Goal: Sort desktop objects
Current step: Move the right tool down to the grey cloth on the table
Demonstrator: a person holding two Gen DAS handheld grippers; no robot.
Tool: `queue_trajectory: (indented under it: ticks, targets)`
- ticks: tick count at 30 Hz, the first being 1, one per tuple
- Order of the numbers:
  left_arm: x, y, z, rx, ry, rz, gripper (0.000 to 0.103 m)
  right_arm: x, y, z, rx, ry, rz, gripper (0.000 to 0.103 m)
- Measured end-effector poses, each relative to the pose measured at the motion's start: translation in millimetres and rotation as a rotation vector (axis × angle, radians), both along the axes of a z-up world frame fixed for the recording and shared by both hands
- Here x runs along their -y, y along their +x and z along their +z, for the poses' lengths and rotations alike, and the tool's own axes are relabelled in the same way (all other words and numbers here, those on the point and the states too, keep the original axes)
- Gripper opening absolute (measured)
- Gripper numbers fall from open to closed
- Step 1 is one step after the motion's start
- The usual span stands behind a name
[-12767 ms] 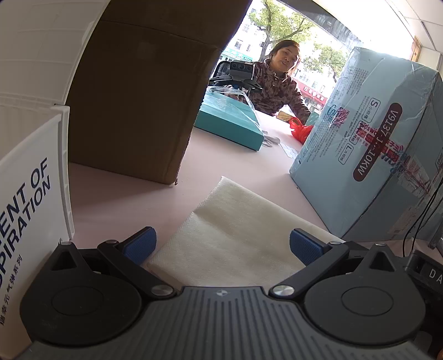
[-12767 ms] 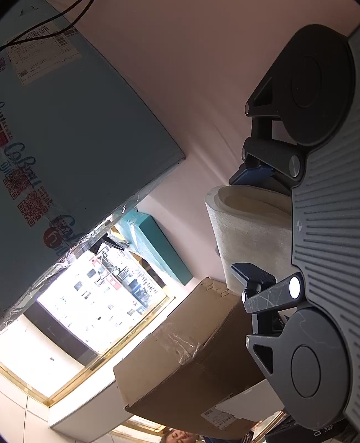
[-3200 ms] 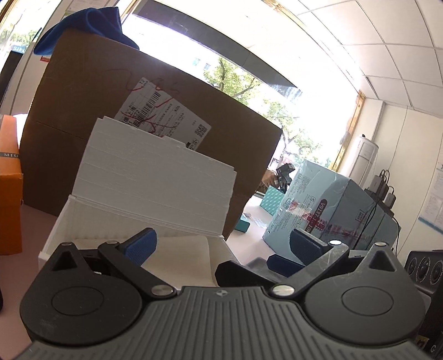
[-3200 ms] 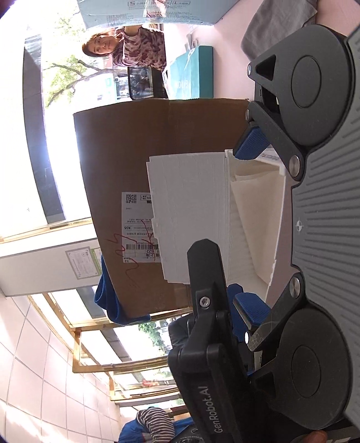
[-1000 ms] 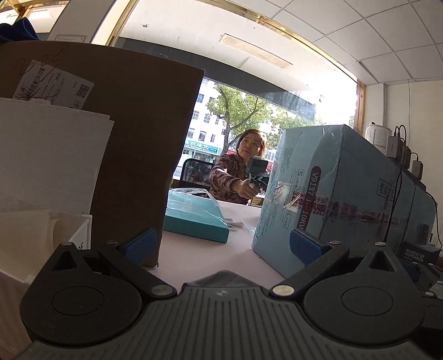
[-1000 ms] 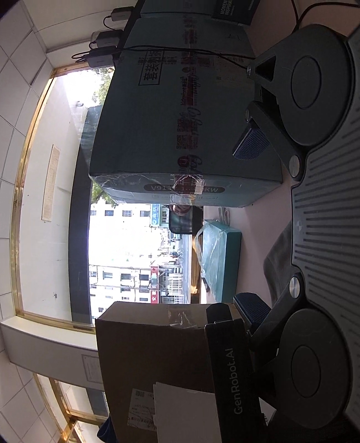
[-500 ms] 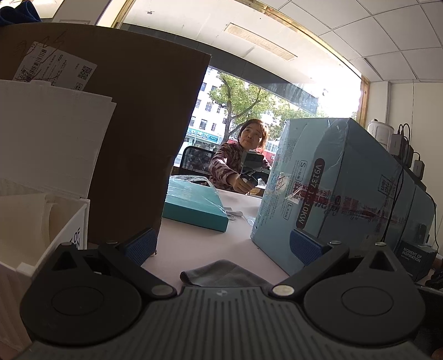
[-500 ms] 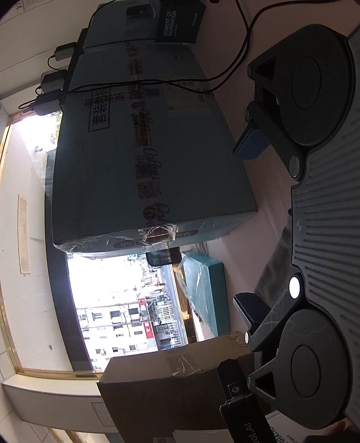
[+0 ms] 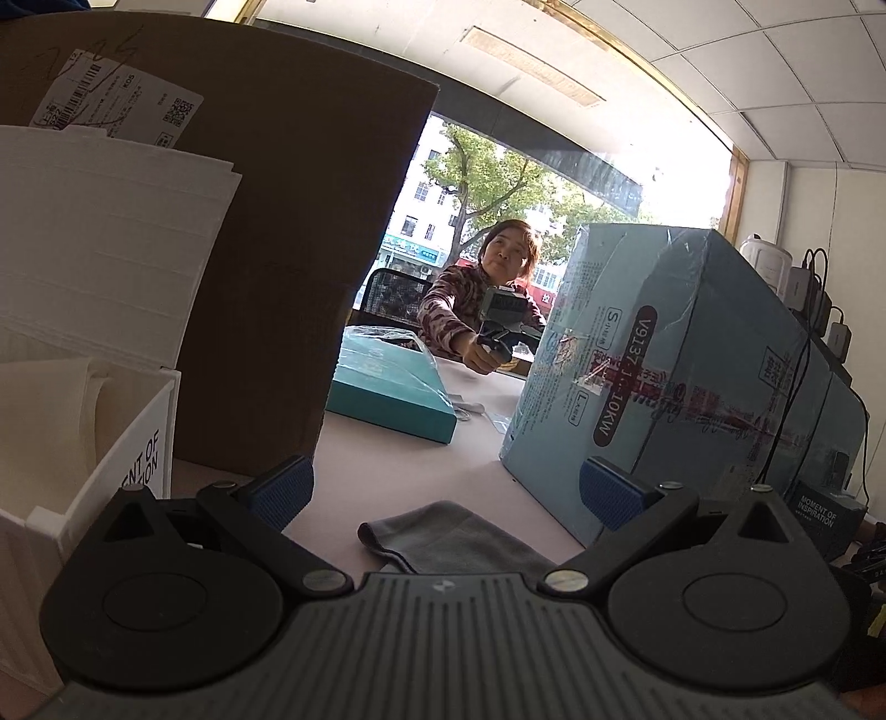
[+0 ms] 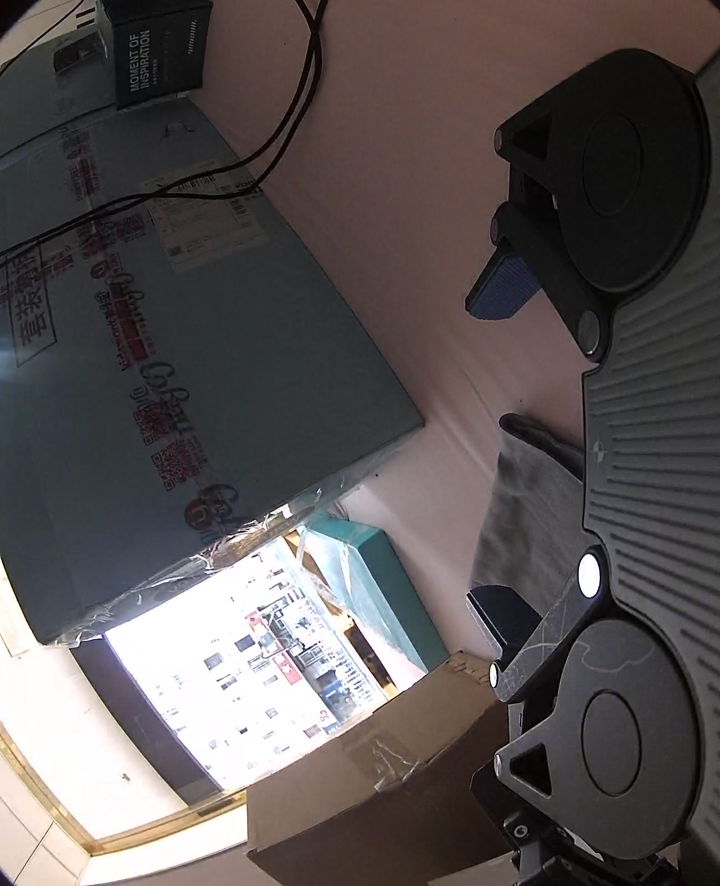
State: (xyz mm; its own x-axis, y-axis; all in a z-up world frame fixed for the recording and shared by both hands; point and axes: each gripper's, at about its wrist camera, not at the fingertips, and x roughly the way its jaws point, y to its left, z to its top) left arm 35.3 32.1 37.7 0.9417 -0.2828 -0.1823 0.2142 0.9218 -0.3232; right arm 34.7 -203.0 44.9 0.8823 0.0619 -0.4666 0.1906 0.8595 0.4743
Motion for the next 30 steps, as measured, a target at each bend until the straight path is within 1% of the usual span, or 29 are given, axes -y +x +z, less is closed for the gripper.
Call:
queue_trajectory:
  ticks: [2, 4, 8, 13, 16, 17, 19, 21, 23, 24, 26, 27, 28, 29, 30]
  targets:
    - [-0.6, 0.4, 0.0, -0.004, -0.002, 0.007, 0.103, -0.9, 5.2, -2.5, -0.027, 0.013, 0.029, 0.103]
    - [-1.0, 0.1, -0.2, -0.008, -0.002, 0.008, 0.103, -4.1, 7.2, -2.1, -0.031, 0.004, 0.048, 0.103]
    - [-2.0, 0.6, -0.2, -0.015, -0.012, 0.010, 0.103, -11.3, 13.5, -2.2, -0.042, -0.004, 0.124, 0.103]
    - [-1.8, 1.4, -0.1, -0.017, -0.018, 0.015, 0.103, -5.9, 15.7, -4.7, -0.036, 0.034, 0.140, 0.103]
    - [-2.9, 1.0, -0.1, -0.015, -0.032, 0.017, 0.103, -5.2, 15.0, -4.1, -0.035, 0.039, 0.144, 0.099]
    - [-2.6, 0.9, -0.3, -0.016, -0.030, 0.019, 0.103, -4.7, 14.5, -3.8, -0.033, 0.044, 0.148, 0.093]
    - [-1.9, 0.9, -0.7, -0.019, -0.024, 0.023, 0.103, -3.3, 15.1, -4.5, -0.033, 0.056, 0.157, 0.086]
    - [-1.6, 1.3, -0.9, -0.024, -0.023, 0.026, 0.103, -2.3, 15.2, -4.7, -0.033, 0.065, 0.161, 0.081]
    - [-1.4, 1.8, -1.2, -0.030, -0.022, 0.029, 0.103, -1.2, 15.1, -5.1, -0.035, 0.072, 0.163, 0.071]
    - [-1.3, 2.0, -1.3, -0.033, -0.022, 0.031, 0.103, -0.8, 15.0, -5.3, -0.036, 0.075, 0.162, 0.068]
    - [-1.0, 3.3, -1.5, -0.038, -0.020, 0.032, 0.103, -0.3, 15.2, -5.9, -0.040, 0.077, 0.161, 0.053]
    - [-0.9, 3.5, -1.5, -0.041, -0.019, 0.033, 0.103, 0.2, 16.0, -6.9, -0.045, 0.083, 0.166, 0.049]
    - [-1.0, 3.8, -1.6, -0.043, -0.019, 0.033, 0.103, 0.7, 17.2, -8.1, -0.050, 0.091, 0.174, 0.033]
    - [-1.2, 4.0, -1.6, -0.046, -0.020, 0.032, 0.103, 1.6, 19.2, -10.0, -0.062, 0.105, 0.185, 0.015]
    - [-1.3, 4.3, -1.6, -0.049, -0.021, 0.032, 0.103, 2.6, 21.5, -12.3, -0.076, 0.123, 0.197, 0.012]
